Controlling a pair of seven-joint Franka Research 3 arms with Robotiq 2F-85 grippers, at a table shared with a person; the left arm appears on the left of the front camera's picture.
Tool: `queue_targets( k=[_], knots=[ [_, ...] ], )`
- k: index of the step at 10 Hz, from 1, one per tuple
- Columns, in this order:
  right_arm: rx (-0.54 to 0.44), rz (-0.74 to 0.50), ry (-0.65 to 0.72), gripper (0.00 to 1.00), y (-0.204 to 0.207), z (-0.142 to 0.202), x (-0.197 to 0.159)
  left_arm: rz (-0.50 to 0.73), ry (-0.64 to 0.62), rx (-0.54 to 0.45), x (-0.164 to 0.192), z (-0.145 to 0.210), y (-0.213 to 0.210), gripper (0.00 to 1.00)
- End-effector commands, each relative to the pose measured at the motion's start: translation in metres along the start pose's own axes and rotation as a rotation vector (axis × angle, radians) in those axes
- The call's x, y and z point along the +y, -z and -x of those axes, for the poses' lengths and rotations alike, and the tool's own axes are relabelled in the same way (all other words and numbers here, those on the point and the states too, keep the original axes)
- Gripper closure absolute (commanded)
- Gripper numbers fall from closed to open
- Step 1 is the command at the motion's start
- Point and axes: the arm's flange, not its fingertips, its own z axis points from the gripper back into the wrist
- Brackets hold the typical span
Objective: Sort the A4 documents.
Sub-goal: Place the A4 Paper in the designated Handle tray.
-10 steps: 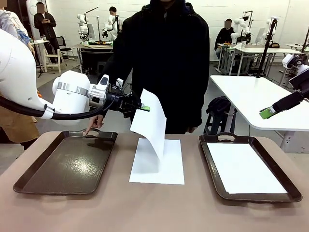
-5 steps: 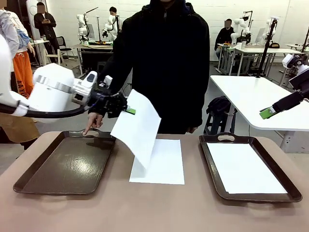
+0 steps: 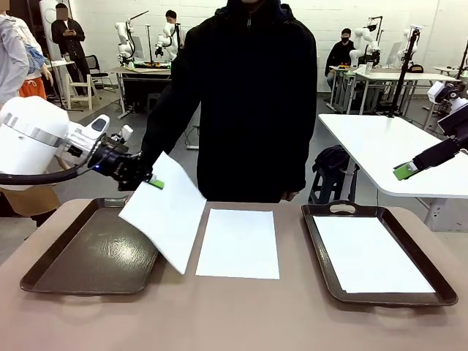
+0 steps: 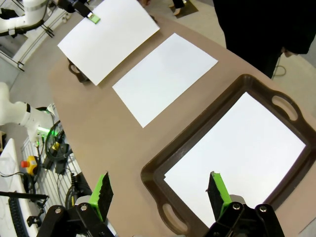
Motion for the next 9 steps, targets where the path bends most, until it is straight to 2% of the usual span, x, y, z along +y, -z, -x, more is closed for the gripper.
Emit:
queue_targets(
  k=[1, 3, 5, 6, 9],
  knots=[
    [-0.001, -0.007, -0.007, 0.0, 0.001, 0.0, 0.0, -0.075, -0.001, 0.119, 0.004, -0.008, -0.02, 0.99],
    [-0.001, -0.007, -0.007, 0.0, 0.001, 0.0, 0.0, -0.145, 0.01, 0.184, 0.014, -0.009, -0.037, 0.99],
    [-0.001, -0.007, -0.007, 0.0, 0.001, 0.0, 0.0, -0.216, -0.009, 0.143, 0.03, -0.012, -0.048, 0.99],
    [-0.001, -0.007, -0.007, 0.0, 0.001, 0.0, 0.0, -0.336, -0.108, 0.114, 0.045, -0.014, -0.05, 0.99],
    [-0.001, -0.007, -0.007, 0.0, 0.001, 0.0, 0.0, -0.396, -0.171, 0.076, 0.073, -0.011, -0.041, 0.99]
  ],
)
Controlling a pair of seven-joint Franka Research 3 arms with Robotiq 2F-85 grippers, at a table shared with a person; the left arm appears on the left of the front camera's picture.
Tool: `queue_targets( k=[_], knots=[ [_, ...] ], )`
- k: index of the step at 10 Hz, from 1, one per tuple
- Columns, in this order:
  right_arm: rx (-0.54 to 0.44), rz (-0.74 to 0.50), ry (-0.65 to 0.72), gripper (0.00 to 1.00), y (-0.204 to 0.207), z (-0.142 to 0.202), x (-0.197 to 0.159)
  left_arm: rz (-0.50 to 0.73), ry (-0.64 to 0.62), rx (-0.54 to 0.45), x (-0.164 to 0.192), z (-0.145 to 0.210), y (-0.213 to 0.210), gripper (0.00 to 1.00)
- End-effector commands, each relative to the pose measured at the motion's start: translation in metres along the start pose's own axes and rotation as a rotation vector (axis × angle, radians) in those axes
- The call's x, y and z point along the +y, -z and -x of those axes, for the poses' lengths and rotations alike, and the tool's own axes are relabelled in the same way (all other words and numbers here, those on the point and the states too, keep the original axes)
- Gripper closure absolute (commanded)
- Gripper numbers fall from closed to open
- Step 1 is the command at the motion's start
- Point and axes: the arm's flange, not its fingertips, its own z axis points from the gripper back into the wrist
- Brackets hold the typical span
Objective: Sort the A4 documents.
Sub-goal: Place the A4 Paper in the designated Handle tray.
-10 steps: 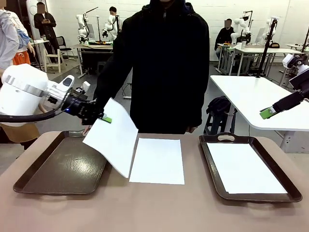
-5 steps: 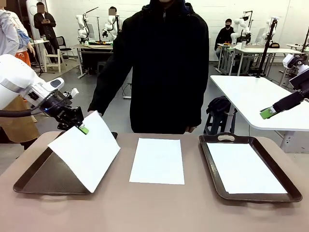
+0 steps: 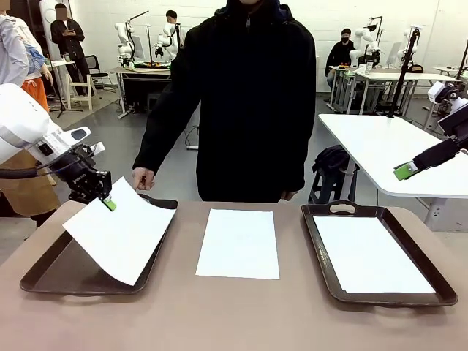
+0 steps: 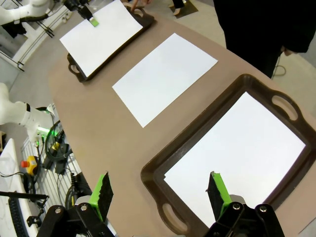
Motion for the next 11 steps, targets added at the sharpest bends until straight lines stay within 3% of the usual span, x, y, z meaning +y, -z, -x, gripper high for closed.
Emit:
queue_targets(
  k=[1, 6, 11],
  knots=[
    [-0.002, -0.007, -0.007, 0.0, 0.001, 0.0, 0.0, -0.029, -0.046, -0.048, 0.002, 0.004, 0.01, 0.99],
    [-0.002, -0.007, -0.007, 0.0, 0.001, 0.0, 0.0, -0.117, -0.127, -0.076, 0.025, 0.01, 0.025, 0.99],
    [-0.002, -0.007, -0.007, 0.0, 0.001, 0.0, 0.0, -0.144, -0.103, -0.051, 0.023, 0.008, 0.029, 0.99]
  ],
)
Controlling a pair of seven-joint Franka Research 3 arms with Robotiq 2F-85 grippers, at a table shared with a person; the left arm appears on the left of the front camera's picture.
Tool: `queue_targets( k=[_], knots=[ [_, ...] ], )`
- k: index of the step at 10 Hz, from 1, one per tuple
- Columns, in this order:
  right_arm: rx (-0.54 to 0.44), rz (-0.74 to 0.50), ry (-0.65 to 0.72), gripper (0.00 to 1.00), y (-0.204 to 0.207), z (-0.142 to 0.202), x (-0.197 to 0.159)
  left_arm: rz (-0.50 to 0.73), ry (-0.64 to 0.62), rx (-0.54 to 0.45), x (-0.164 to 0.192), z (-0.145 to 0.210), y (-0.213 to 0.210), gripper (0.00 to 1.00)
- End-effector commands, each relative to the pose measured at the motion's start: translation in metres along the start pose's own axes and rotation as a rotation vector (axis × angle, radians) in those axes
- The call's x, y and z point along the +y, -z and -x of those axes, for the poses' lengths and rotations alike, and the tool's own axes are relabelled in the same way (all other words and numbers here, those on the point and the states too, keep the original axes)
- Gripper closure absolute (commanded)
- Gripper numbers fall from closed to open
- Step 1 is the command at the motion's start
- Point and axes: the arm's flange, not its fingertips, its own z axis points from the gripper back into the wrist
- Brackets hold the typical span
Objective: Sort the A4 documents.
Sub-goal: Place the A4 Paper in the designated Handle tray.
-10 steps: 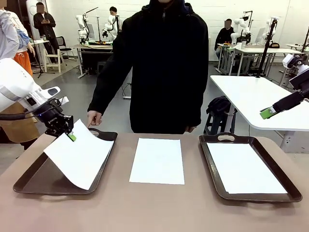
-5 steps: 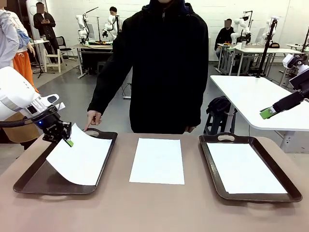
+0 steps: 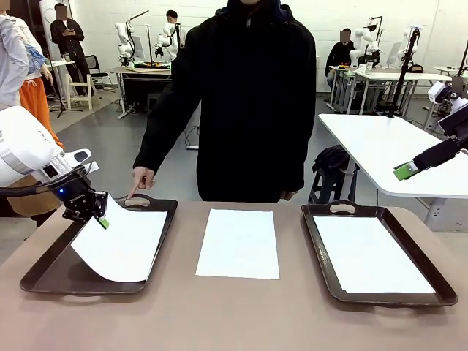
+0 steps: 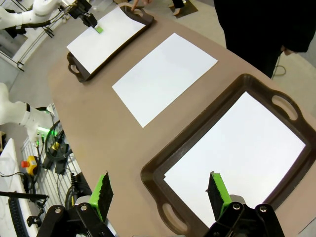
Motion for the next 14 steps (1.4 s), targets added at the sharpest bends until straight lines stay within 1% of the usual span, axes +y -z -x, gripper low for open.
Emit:
queue_targets(
  k=[1, 2, 3, 4, 5, 6, 7, 8, 9, 10, 12, 14],
  knots=[
    [-0.002, -0.008, -0.007, 0.0, 0.001, 0.0, 0.001, -0.038, -0.002, 0.009, -0.003, -0.003, -0.004, 0.97],
    [-0.002, -0.008, -0.007, 0.0, 0.001, 0.0, 0.001, -0.046, 0.019, -0.004, -0.004, -0.004, -0.005, 0.8],
    [-0.002, -0.008, -0.007, 0.0, 0.001, 0.0, 0.001, -0.053, 0.031, 0.006, -0.005, -0.006, -0.006, 0.78],
    [-0.002, -0.008, -0.007, 0.0, 0.001, 0.0, 0.001, -0.073, 0.032, -0.004, -0.006, -0.007, -0.008, 0.61],
    [-0.002, -0.008, -0.007, 0.0, 0.001, 0.0, 0.001, -0.081, 0.032, -0.01, -0.007, -0.007, -0.01, 0.58],
    [-0.002, -0.008, -0.007, 0.0, 0.001, 0.0, 0.001, -0.084, 0.036, -0.013, -0.008, -0.007, -0.012, 0.42],
    [-0.002, -0.008, -0.007, 0.0, 0.001, 0.0, 0.001, -0.114, 0.032, -0.02, -0.008, -0.007, -0.016, 0.39],
    [-0.002, -0.008, -0.007, 0.0, 0.001, 0.0, 0.001, -0.134, 0.034, -0.032, -0.011, -0.005, -0.022, 0.23],
    [-0.002, -0.008, -0.007, 0.0, 0.001, 0.0, 0.001, -0.155, 0.044, -0.051, -0.015, -0.003, -0.031, 0.2],
    [-0.002, -0.008, -0.007, 0.0, 0.001, 0.0, 0.001, -0.194, 0.034, -0.057, -0.016, -0.003, -0.035, 0.04],
    [-0.002, -0.008, -0.007, 0.0, 0.001, 0.0, 0.001, -0.195, 0.035, -0.066, -0.02, -0.002, -0.039, 0.0],
    [-0.002, -0.008, -0.007, 0.0, 0.001, 0.0, 0.001, -0.178, 0.029, -0.08, -0.025, 0.0, -0.042, 0.0]
  ],
)
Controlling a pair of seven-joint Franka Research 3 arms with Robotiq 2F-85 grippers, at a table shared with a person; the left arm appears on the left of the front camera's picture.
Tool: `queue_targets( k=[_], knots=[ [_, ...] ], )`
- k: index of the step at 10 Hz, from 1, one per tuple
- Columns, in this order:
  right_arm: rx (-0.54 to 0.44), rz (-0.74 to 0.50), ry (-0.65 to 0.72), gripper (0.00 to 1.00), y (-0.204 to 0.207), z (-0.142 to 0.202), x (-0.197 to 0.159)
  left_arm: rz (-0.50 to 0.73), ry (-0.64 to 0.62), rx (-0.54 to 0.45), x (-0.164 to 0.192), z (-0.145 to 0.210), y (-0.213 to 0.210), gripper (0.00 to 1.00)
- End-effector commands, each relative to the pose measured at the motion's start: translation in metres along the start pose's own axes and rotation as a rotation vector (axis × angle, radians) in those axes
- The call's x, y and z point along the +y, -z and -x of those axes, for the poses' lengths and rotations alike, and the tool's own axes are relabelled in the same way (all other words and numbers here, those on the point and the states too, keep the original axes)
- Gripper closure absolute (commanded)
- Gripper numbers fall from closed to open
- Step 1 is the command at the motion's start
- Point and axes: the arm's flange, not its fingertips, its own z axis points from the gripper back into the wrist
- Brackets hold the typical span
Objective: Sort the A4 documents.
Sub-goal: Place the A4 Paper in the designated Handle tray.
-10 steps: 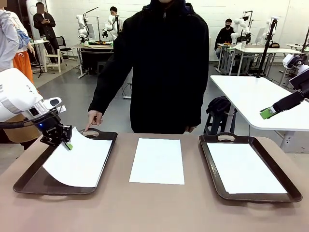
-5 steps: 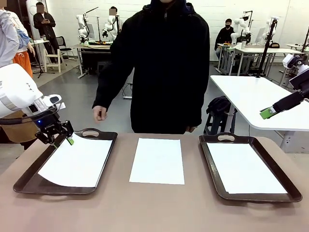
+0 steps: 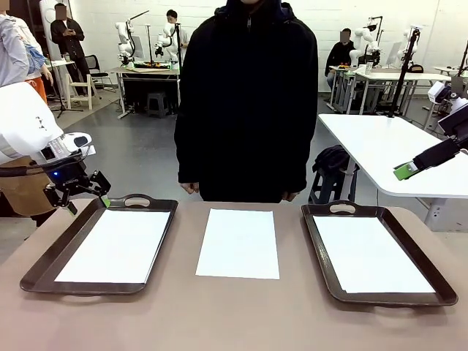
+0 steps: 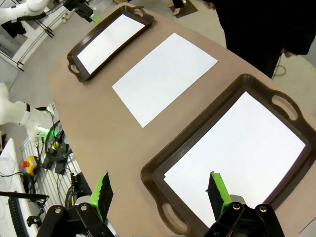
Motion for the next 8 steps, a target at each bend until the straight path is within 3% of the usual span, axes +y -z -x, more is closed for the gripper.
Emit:
queue_targets(
  k=[1, 8],
  knots=[
    [-0.002, -0.008, -0.007, 0.0, 0.0012, 0.0001, 0.0005, -0.001, 0.0, 0.002, 0.0022, -0.0002, 0.0011, 0.0],
    [-0.002, -0.008, -0.007, 0.0, 0.0012, 0.0001, 0.0005, -0.001, 0.0, 0.002, 0.0022, -0.0002, 0.0011, 0.0]
  ],
)
